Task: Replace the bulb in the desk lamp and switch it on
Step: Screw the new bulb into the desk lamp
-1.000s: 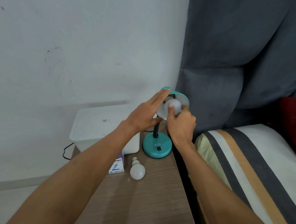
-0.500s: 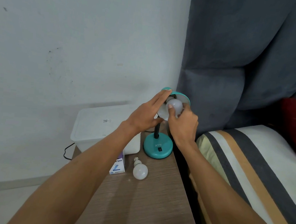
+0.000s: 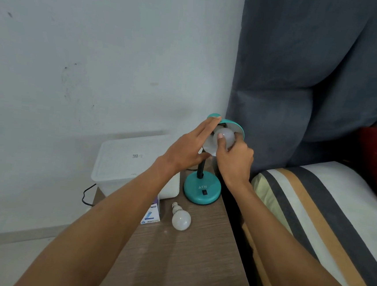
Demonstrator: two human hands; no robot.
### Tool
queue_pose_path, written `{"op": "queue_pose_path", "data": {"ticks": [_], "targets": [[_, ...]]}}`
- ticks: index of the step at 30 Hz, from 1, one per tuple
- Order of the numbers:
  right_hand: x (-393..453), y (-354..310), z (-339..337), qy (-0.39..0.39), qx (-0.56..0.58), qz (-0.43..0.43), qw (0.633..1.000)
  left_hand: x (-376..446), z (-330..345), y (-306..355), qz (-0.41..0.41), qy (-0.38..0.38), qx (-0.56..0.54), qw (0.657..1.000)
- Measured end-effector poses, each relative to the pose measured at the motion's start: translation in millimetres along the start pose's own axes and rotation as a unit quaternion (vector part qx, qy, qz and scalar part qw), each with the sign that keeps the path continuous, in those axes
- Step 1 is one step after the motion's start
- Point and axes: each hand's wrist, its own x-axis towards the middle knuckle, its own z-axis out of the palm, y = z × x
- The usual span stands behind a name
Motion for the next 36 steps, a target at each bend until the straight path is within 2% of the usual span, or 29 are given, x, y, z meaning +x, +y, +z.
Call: {"op": "queue_pose_path", "data": {"ticks": [1,3,5,7,9,12,13,16,19,21,25,28,31,34,36], "targets": [[0.0,-1.3,-0.7,0.008,-0.002,-0.011,1.000,0.0,0.1,-0.2,-0.001,0.001,-0.002,1.000],[-3.5,-1.9,-1.4,0.026,-0.012,-0.086,0.996,0.3,-0.2,-0.5,-0.003,0.000,0.001,1.000],[-6.3,1.3,0.2,0.016,-0.040,-0.159,0.986,0.5,-1.0,-0.3,-0.005,-0.005,0.003,1.000],[-6.7,6.8,2.3,-0.007,-0.076,-0.192,0.978,0.2,-1.3,-0.3,-0.006,-0.005,0.000,1.000],[-6.6,9.0,1.5,-0.013,-0.061,-0.159,0.985,-0.3,-1.7,0.5,-0.005,-0.003,-0.003,1.000],[-2.8,3.6,-2.0,-0.005,-0.006,-0.032,0.999,-0.3,-2.1,1.5,-0.002,0.000,0.003,1.000],[-2.6,1.9,-2.5,-0.005,-0.001,-0.022,1.000,-0.1,-1.8,1.7,0.000,0.001,0.005,1.000],[-7.2,-1.5,-4.7,0.012,-0.004,-0.098,0.995,0.3,-0.5,1.4,0.003,-0.005,0.005,1.000],[-8.8,4.2,-2.8,-0.019,-0.056,-0.164,0.985,-0.1,-1.3,0.7,0.000,-0.005,0.006,1.000],[-7.0,9.1,-0.9,-0.024,-0.055,-0.146,0.987,-0.1,-1.4,0.8,0.000,-0.003,0.002,1.000],[-3.2,2.6,-2.2,-0.008,0.008,-0.024,1.000,0.1,-0.9,1.7,-0.002,-0.001,0.006,1.000],[-4.7,-0.9,-3.1,0.015,-0.018,-0.102,0.994,-0.1,-0.5,0.0,-0.004,-0.004,0.006,1.000],[-3.2,2.6,-1.5,-0.006,-0.071,-0.183,0.981,-0.3,-1.8,-0.7,-0.004,-0.002,0.002,1.000],[-1.7,8.1,-0.5,-0.031,-0.090,-0.187,0.978,-0.5,-1.7,0.2,-0.004,-0.002,-0.001,1.000],[-0.5,8.4,0.1,-0.022,-0.042,-0.140,0.989,-0.4,-1.4,0.1,-0.002,-0.003,0.000,1.000]]}}
